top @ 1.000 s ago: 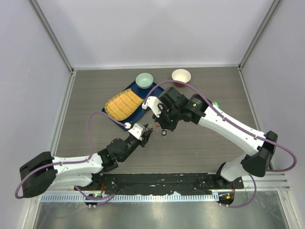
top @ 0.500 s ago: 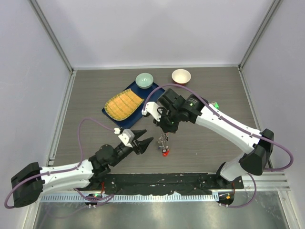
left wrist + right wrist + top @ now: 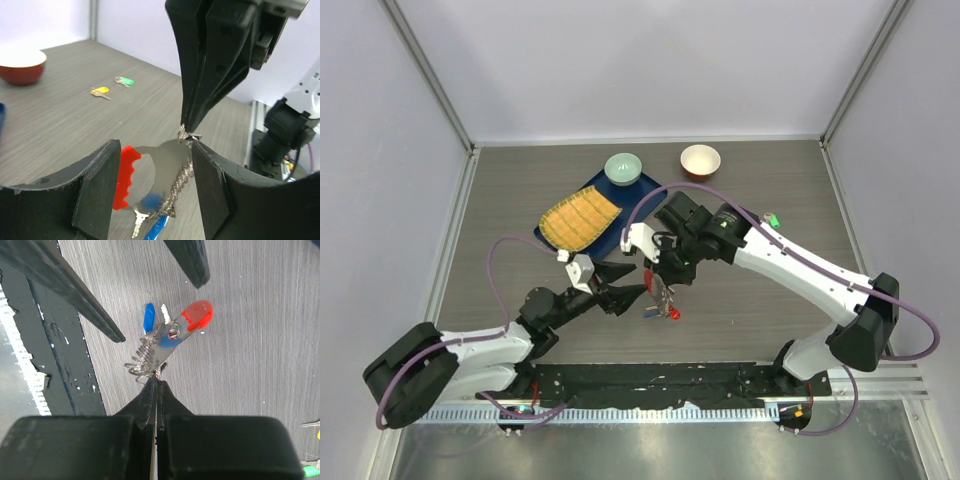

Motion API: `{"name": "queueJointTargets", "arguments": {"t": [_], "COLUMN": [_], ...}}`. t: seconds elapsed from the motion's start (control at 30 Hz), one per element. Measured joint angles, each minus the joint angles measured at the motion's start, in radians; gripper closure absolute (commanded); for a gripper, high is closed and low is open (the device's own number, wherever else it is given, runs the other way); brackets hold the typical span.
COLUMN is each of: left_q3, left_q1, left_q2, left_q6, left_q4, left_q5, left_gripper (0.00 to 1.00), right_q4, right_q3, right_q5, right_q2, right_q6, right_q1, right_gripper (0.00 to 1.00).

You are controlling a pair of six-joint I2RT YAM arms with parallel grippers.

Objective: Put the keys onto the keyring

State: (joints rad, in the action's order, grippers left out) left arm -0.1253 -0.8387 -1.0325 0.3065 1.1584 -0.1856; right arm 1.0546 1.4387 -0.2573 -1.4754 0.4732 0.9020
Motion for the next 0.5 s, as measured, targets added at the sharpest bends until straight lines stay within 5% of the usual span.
{"name": "queueJointTargets", "arguments": {"t": [0.5], "left_q3": [-0.084], "left_q1": [0.035], "left_q2": [-0.185], "left_q6": [0.061], "left_q4": [0.124], "left_q5": [-0.264], "left_gripper": [0.5], "right_q4": [-0.015], "right_q3": [-0.012], "right_q5": [-0.026], "right_q2": [0.069], "right_q6": [0.048], "right_q1": [0.0], "right_gripper": [0.99]}}
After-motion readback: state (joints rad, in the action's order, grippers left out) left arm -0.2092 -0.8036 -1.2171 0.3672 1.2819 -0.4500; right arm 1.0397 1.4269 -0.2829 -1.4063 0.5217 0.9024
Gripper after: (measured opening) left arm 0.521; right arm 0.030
